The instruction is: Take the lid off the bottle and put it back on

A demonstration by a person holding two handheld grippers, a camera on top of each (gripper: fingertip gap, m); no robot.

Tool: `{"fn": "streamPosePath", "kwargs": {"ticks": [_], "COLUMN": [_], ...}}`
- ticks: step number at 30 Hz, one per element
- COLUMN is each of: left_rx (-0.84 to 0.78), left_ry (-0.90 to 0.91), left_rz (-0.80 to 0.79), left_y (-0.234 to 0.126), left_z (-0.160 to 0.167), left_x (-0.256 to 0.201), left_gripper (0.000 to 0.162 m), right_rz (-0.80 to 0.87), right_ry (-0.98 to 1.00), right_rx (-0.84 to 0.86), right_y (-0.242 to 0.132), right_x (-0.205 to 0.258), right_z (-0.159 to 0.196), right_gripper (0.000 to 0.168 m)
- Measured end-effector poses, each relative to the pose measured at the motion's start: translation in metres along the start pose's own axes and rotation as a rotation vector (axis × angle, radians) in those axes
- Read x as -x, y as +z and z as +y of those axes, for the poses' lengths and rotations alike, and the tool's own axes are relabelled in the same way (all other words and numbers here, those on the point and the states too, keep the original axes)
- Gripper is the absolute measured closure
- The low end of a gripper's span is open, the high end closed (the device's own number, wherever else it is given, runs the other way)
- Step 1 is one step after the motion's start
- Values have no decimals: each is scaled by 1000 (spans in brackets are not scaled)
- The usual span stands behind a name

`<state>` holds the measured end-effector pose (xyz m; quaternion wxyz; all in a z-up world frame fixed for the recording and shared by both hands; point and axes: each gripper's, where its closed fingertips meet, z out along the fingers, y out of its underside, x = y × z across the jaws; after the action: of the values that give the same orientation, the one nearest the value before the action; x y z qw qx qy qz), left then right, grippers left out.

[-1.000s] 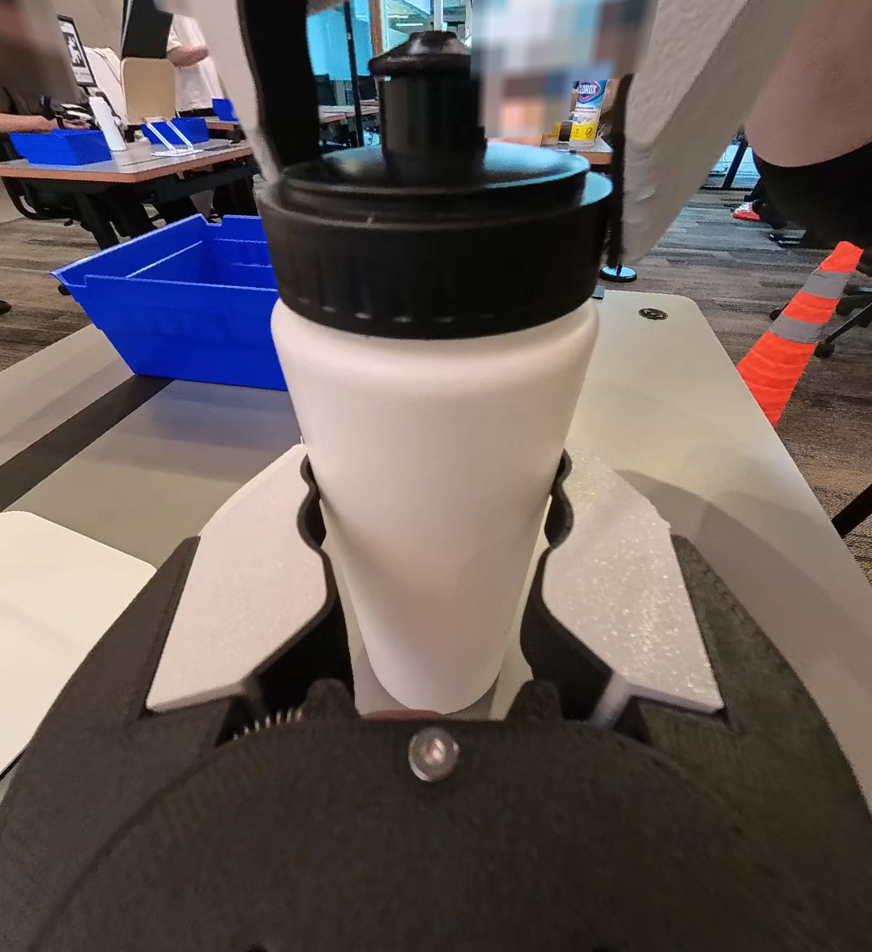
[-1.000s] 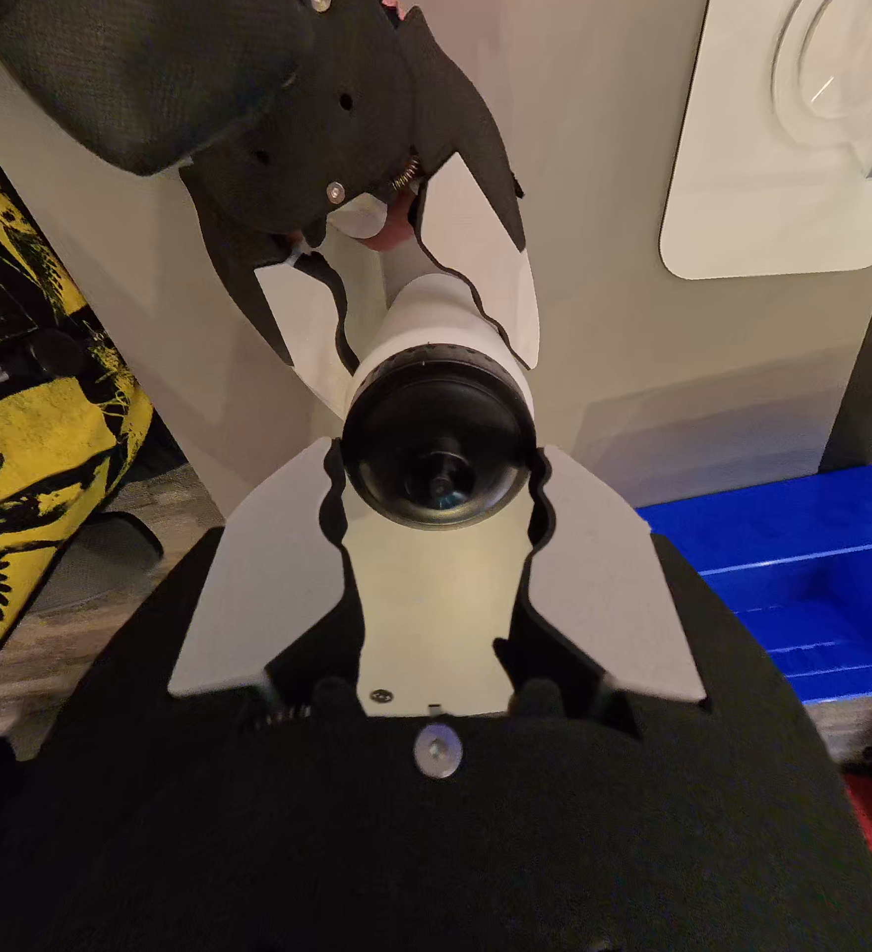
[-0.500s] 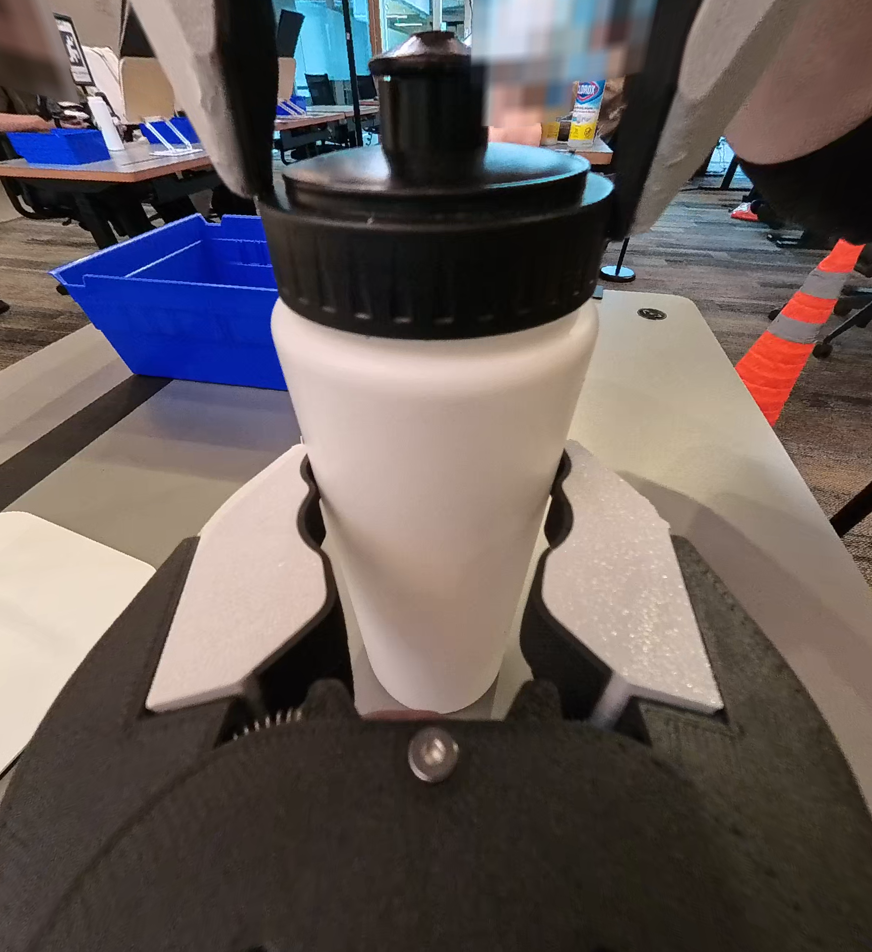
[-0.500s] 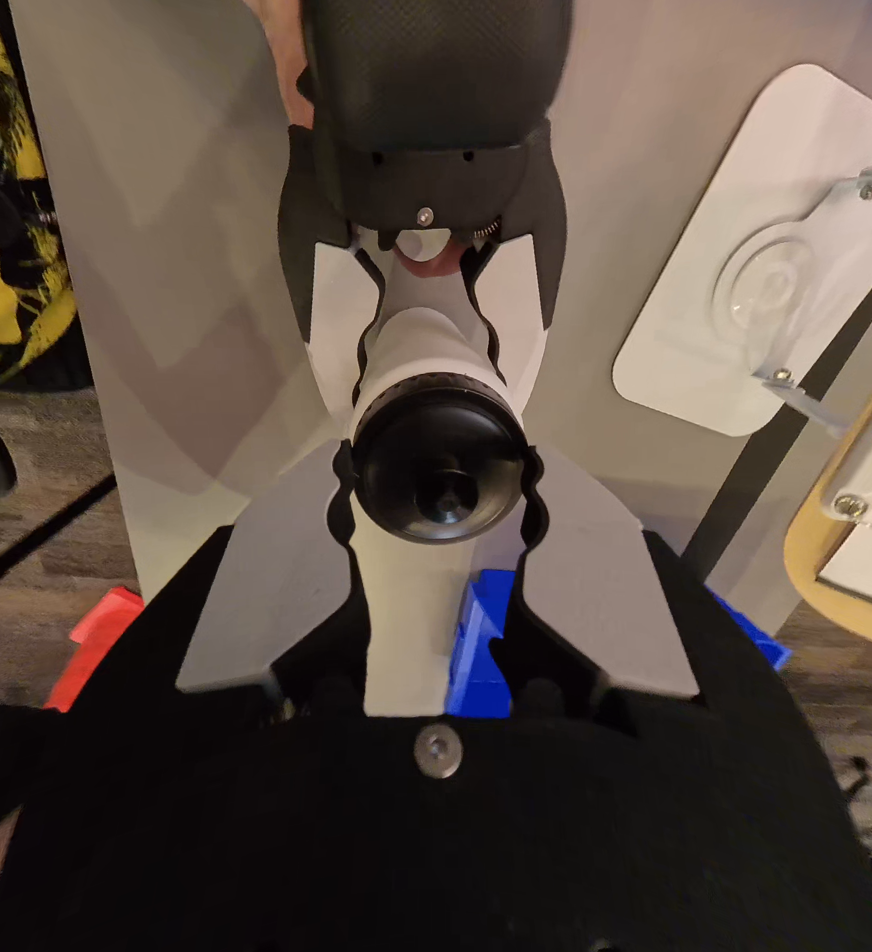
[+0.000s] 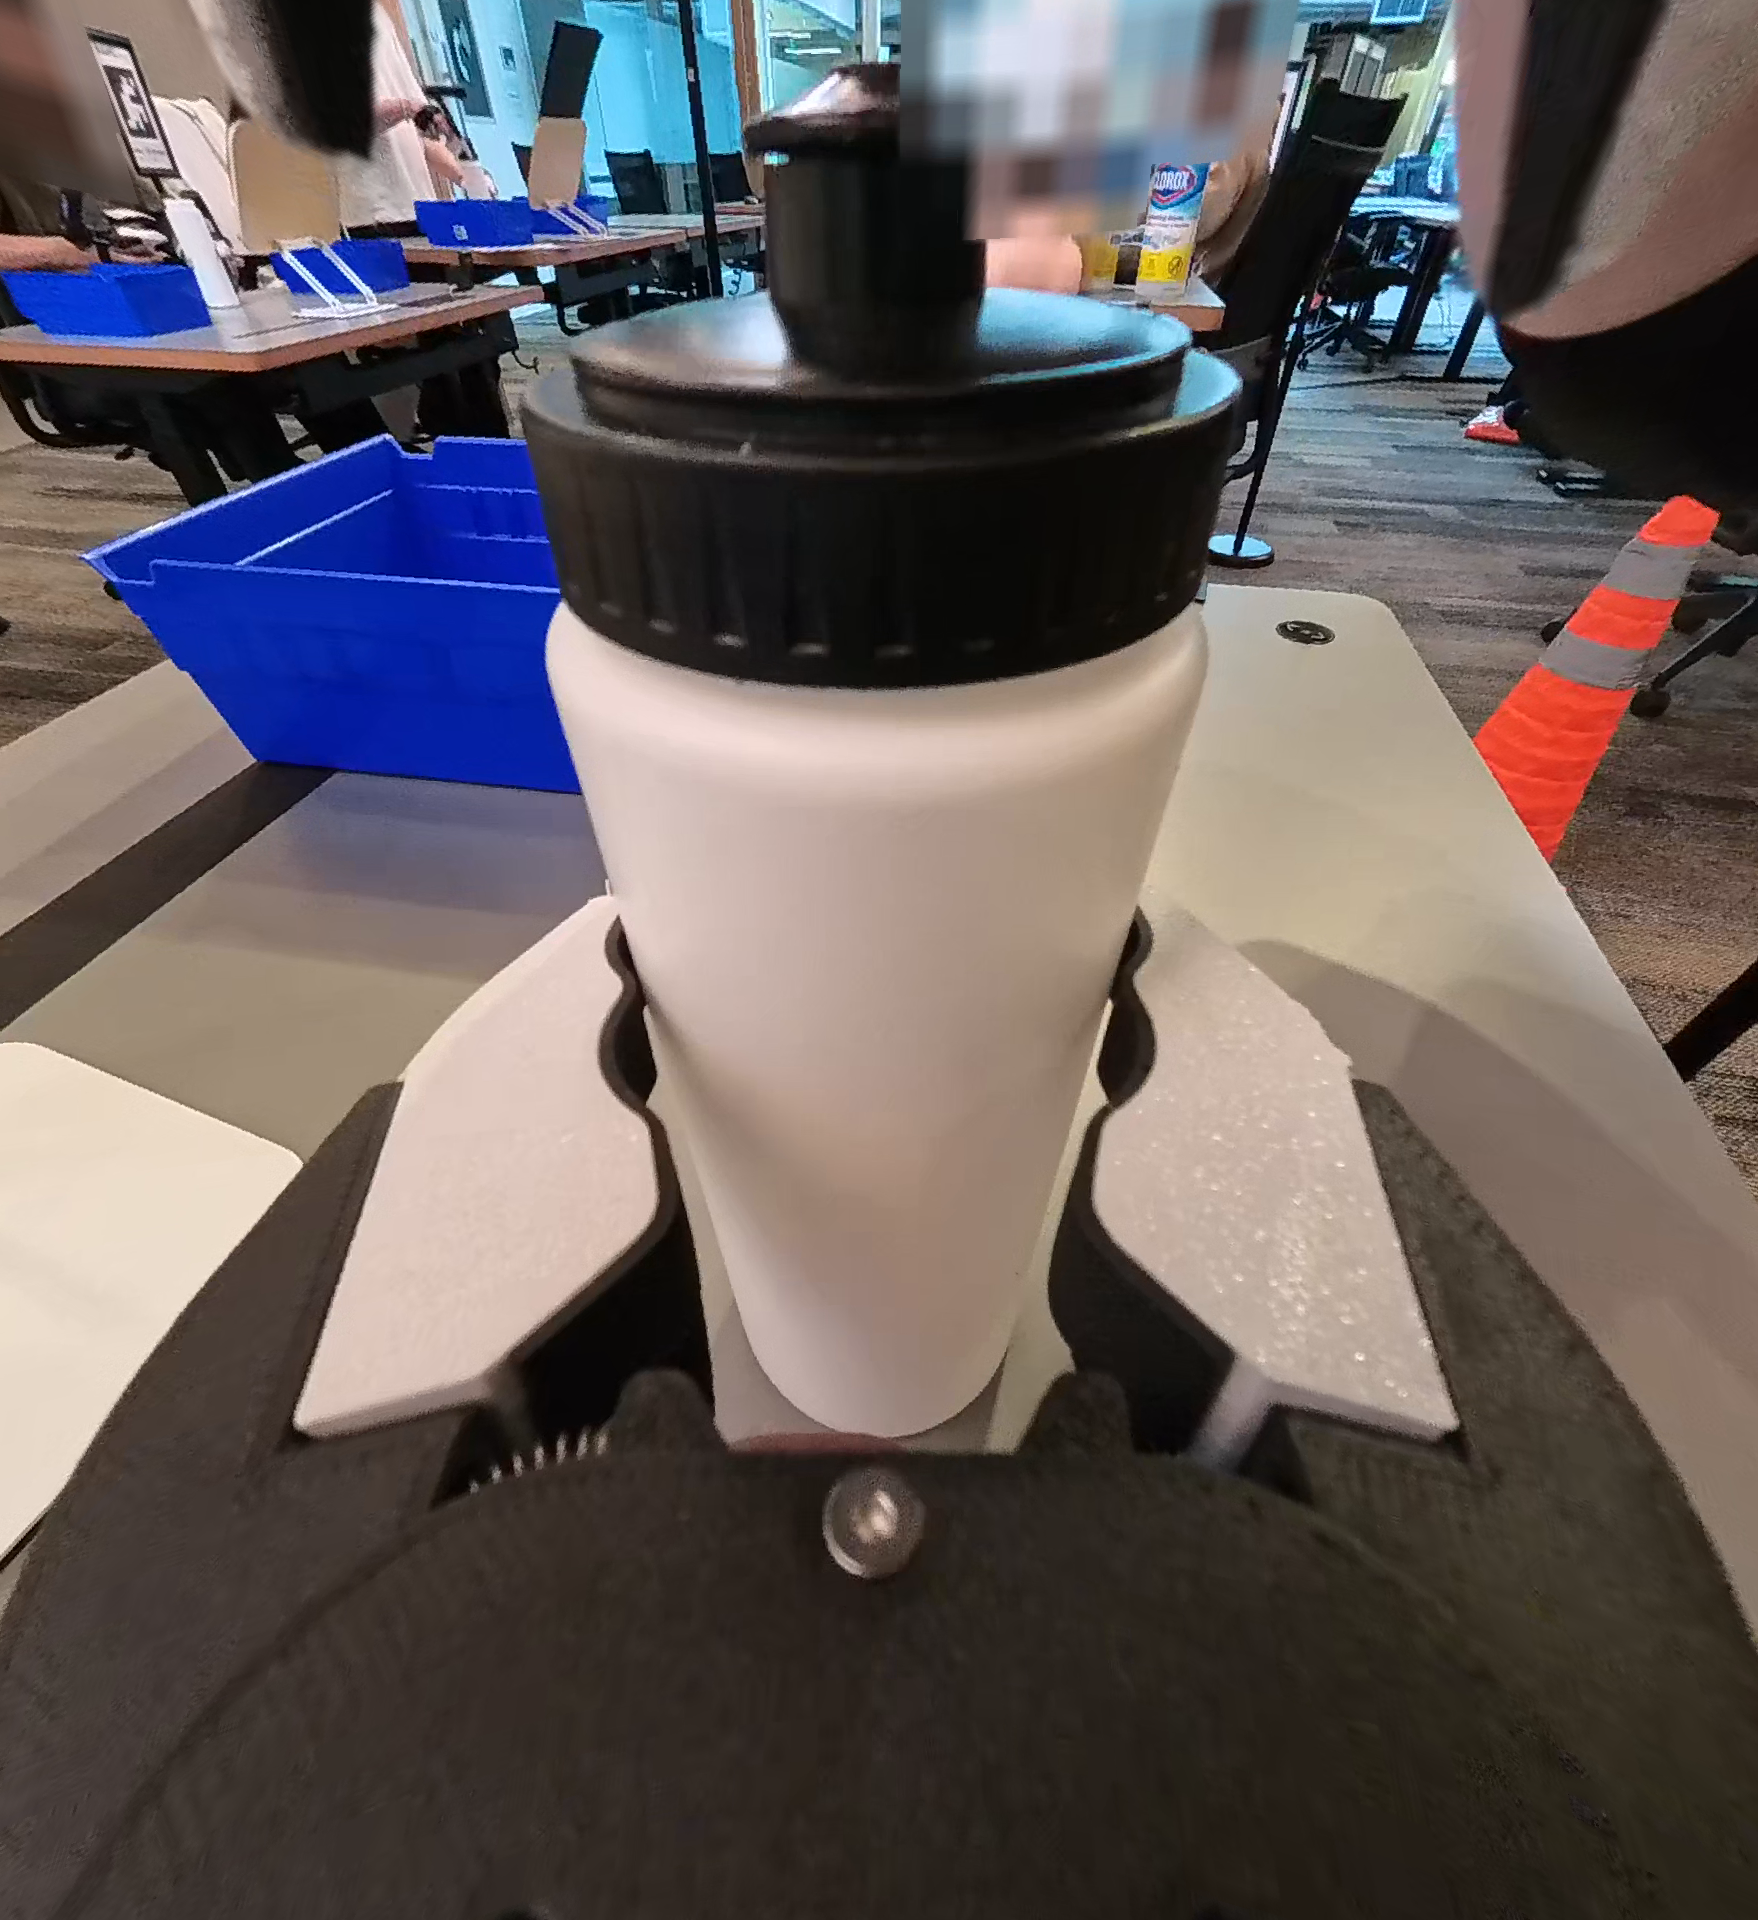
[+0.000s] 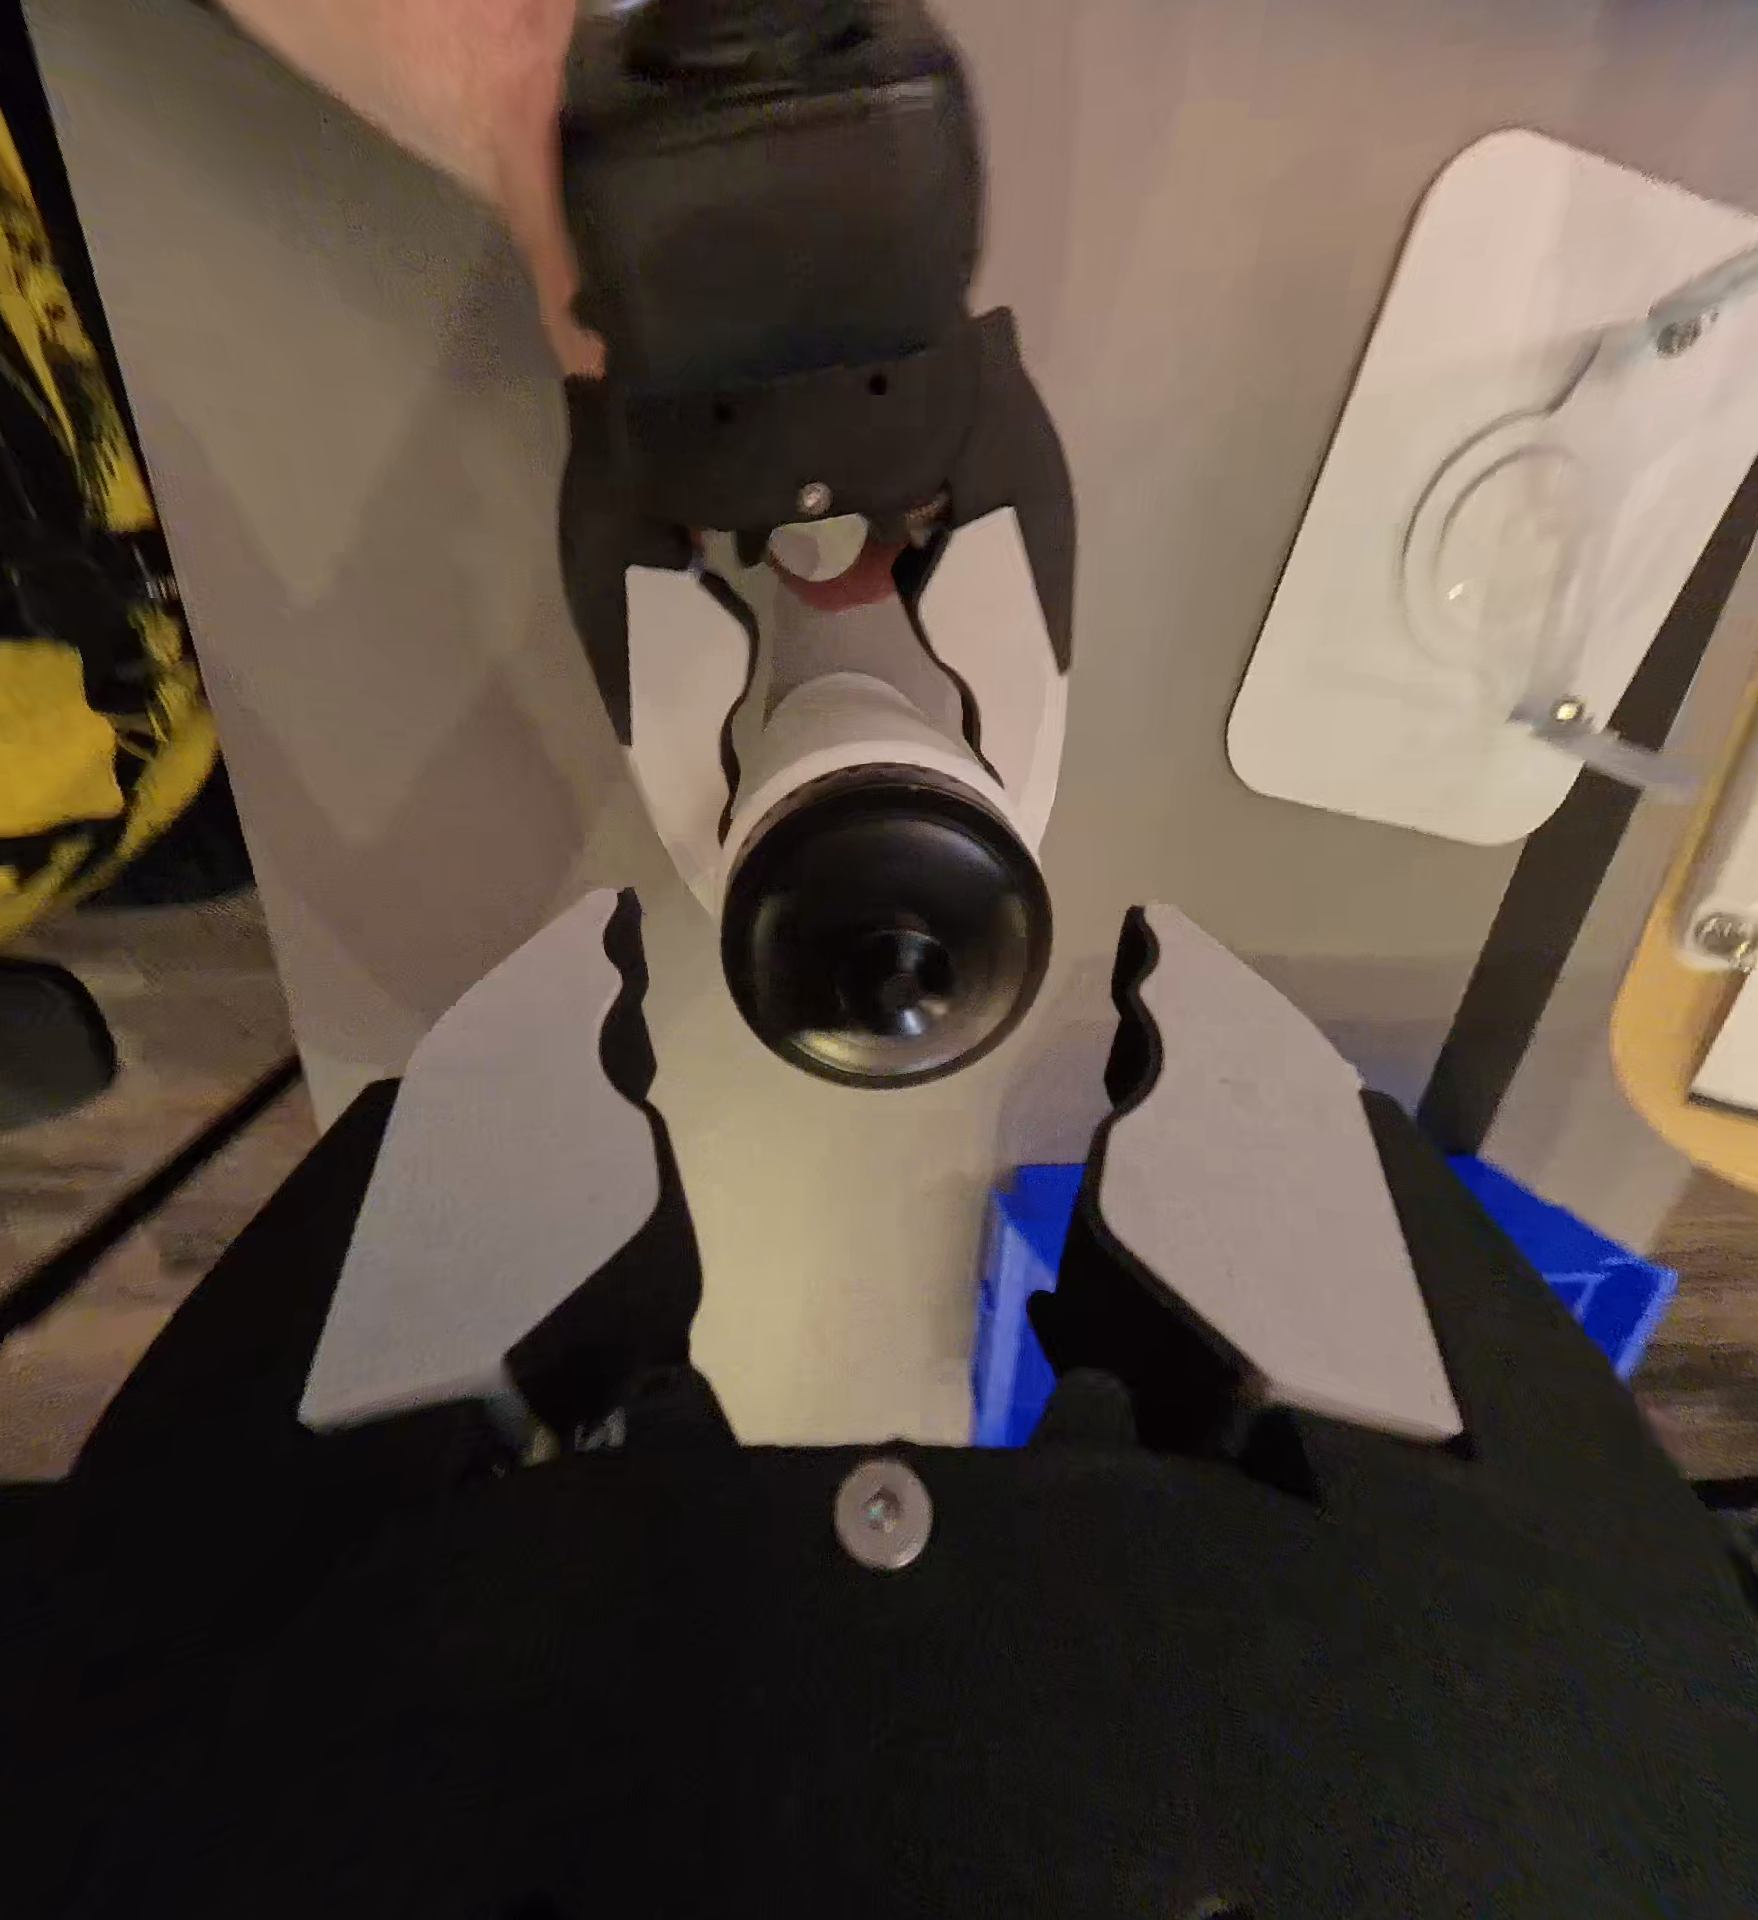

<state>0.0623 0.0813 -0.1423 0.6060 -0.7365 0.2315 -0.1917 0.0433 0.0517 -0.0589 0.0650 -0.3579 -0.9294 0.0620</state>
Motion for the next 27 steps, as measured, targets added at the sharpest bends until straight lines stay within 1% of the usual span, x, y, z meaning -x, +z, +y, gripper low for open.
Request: {"fn": "streamPosePath", "kwargs": {"ticks": [3,5,6,9,13,16,17,20,22,27], "left_rx": [0,2,2,2,4,4,4,5,2,-3], "left_ry": [0,2,2,2,-6,-9,-3,5,5,5], "left_rz": [0,0,0,1,2,-2,0,0,3,6], "left_y": [0,0,0,0,0,-1,-1,1,1,1], "left_z": [0,0,0,0,0,0,0,0,0,0], "left_x": [0,0,0,0,1,2,1,-1,-1,-1], "left_gripper": [77,77,77,77,77,77,77,77,77,77], "right_rz": [11,-10,-19,-27,-41,-27,-18,-16,-21,-11], "right_ry": [-77,-71,-60,-38,141,301,325,271,189,-26], "right_rx": [59,89,92,73,60,44,46,63,31,47], "right_y": [7,11,13,13,13,14,14,13,11,8], "right_x": [0,-1,-2,-2,-4,-5,-4,-2,-3,-2], "right_z": [5,9,10,10,11,10,10,11,7,8], "right_gripper": [80,97,101,101,101,101,101,100,82,81]}}
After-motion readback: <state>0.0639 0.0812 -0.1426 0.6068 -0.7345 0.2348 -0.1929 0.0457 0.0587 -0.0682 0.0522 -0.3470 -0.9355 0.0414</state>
